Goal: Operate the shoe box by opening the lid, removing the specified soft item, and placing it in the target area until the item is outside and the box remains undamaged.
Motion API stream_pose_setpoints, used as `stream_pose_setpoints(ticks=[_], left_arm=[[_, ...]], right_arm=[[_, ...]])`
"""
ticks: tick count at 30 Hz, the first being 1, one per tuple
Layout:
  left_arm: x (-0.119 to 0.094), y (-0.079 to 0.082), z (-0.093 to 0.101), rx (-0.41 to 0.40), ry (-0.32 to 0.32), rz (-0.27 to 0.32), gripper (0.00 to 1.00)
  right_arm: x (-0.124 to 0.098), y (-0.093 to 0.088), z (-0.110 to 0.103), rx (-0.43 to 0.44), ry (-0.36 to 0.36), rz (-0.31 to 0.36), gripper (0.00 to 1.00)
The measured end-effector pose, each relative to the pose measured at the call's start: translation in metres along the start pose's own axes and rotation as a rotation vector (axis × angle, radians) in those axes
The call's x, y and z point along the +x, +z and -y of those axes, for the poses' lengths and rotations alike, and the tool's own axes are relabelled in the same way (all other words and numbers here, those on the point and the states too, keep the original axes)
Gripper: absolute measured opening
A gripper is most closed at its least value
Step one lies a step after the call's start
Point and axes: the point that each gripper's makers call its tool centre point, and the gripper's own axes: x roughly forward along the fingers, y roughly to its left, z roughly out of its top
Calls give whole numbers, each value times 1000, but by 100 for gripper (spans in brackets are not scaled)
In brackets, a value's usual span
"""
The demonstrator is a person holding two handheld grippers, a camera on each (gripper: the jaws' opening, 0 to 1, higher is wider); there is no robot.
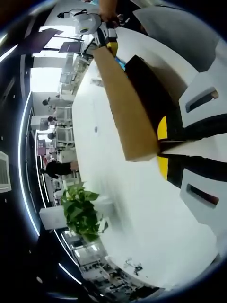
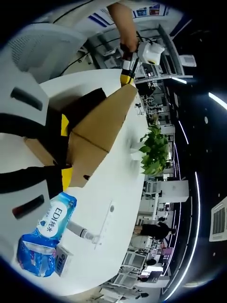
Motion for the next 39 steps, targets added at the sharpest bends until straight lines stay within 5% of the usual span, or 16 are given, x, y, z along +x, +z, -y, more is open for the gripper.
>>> stream_pose_setpoints(ticks=[39], left_arm=[[14,-60,25,73,-110,-101,23]], right_arm=[[6,-44,-26,-21,149,-115,39]])
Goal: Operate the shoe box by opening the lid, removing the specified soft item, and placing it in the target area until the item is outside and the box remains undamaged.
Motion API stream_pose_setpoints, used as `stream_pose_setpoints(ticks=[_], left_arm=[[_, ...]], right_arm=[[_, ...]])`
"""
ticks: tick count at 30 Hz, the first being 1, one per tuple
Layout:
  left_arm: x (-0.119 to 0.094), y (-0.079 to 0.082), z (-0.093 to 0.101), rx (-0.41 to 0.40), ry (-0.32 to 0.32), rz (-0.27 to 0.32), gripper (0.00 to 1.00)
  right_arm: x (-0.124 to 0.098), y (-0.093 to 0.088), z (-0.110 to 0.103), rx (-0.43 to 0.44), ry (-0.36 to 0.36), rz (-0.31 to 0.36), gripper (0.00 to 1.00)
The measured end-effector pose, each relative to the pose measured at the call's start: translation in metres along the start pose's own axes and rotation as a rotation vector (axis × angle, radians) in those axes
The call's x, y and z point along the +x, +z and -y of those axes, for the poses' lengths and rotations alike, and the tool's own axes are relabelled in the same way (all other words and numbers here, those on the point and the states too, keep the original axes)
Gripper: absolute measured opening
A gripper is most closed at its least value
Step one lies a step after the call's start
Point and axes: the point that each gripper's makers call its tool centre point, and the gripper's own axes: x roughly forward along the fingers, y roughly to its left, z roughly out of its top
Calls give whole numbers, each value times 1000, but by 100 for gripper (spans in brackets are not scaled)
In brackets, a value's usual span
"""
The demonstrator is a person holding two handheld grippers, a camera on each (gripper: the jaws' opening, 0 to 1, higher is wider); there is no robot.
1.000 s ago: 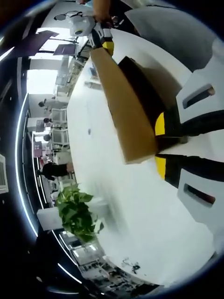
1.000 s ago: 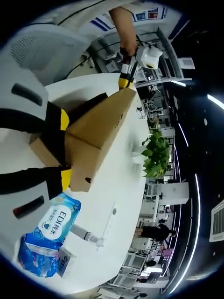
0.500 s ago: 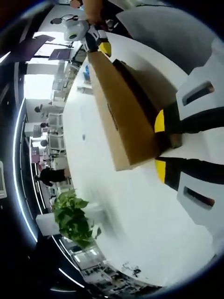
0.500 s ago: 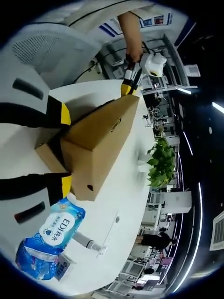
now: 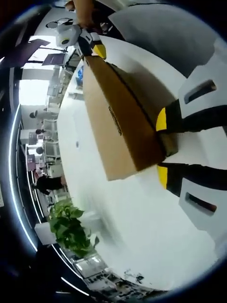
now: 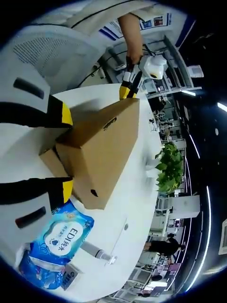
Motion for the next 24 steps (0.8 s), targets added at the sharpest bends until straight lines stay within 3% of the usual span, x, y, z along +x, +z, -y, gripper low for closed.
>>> stream_pose_setpoints(ticks=[20,24], left_arm=[[12,-18,3,-9,-22,-55,24],[15,-21,4,-14,-24,-59,24]], right_arm=[[10,-19,1,-104,-8,-73,39],[12,-24,2,-177,-15,-95,38]])
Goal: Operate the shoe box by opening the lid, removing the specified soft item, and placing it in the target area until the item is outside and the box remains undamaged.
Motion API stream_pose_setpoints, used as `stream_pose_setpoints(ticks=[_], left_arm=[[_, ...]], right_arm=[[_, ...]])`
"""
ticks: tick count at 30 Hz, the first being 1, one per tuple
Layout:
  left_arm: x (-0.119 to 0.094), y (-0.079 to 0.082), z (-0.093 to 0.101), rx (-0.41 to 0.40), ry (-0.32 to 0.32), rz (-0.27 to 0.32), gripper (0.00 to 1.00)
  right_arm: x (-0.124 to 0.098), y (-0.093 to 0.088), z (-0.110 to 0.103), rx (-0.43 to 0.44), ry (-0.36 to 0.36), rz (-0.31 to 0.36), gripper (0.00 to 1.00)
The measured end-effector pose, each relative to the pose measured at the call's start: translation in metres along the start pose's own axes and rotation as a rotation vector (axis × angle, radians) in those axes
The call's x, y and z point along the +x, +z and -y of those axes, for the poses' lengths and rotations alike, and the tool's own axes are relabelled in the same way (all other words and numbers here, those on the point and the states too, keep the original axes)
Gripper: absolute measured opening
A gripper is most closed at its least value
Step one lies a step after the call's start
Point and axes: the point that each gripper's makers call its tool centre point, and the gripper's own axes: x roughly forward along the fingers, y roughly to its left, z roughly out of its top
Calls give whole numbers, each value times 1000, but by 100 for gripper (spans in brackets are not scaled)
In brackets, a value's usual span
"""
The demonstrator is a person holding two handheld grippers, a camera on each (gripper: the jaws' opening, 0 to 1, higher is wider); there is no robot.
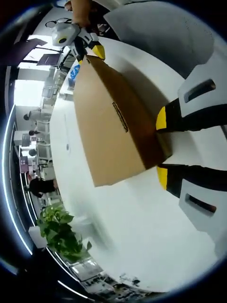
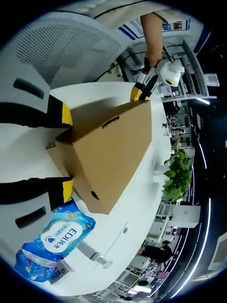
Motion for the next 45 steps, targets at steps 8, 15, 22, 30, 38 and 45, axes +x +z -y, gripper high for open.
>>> stream_pose_setpoints(ticks=[8,15,22,30,38,45], left_arm=[[7,-7,0,-17,-5,-15,24],[10,-11,-1,-26,-11,-24,24],[14,-14,-1,-27,-15,-32,24],[17,-14,-1,-32,-22,-34,24],[9,-13,-3,-30,-13,-28,24],[-3,-4,-8,-10,5,-8,24]], right_arm=[[7,-9,-1,-90,-6,-47,39],[9,-14,-2,-126,-3,-66,40],[9,-14,0,-95,-6,-55,38],[9,-14,4,-60,-17,-50,38],[2,-5,0,-51,-13,-24,36],[-4,4,-1,-37,-11,8,35]])
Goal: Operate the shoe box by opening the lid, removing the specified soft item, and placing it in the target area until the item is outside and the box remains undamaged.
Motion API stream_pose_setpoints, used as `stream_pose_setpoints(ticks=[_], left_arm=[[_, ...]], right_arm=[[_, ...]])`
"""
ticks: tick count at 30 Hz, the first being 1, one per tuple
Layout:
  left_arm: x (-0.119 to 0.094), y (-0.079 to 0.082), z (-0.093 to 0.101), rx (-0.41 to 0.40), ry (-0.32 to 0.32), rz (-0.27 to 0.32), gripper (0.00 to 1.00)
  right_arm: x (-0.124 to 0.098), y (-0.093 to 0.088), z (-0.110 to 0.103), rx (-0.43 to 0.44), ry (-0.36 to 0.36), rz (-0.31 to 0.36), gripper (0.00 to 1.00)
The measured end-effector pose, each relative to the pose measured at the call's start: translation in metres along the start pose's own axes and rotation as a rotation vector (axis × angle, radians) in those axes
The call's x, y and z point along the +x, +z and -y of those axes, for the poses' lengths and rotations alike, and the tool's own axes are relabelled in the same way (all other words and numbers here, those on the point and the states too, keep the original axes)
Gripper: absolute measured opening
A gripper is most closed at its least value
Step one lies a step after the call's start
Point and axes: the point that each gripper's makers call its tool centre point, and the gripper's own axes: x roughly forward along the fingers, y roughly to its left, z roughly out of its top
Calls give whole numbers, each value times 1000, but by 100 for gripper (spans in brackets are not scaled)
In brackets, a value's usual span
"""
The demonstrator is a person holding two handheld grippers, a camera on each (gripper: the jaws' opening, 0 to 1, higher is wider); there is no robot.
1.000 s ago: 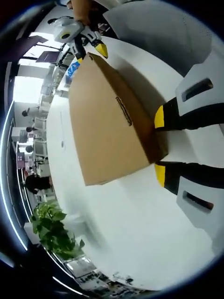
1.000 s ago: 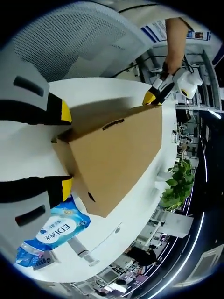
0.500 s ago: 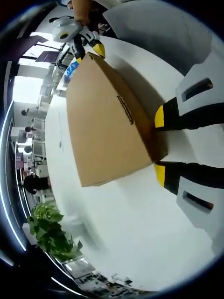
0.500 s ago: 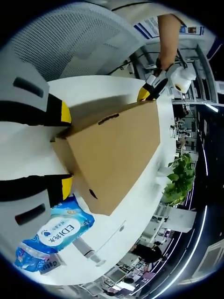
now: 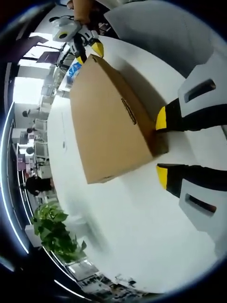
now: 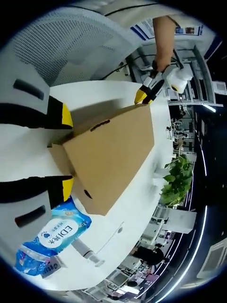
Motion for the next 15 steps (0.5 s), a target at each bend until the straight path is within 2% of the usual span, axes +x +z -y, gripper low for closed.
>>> stream_pose_setpoints(ticks=[4,8,15], left_arm=[[1,1,1,34,-6,-3,23],[3,2,4,36,-11,7,19],[7,-1,5,28,-7,15,20]], right_arm=[[0,2,4,21,-8,5,33],[2,0,3,38,-6,3,33],[5,-4,2,56,-5,-9,32]])
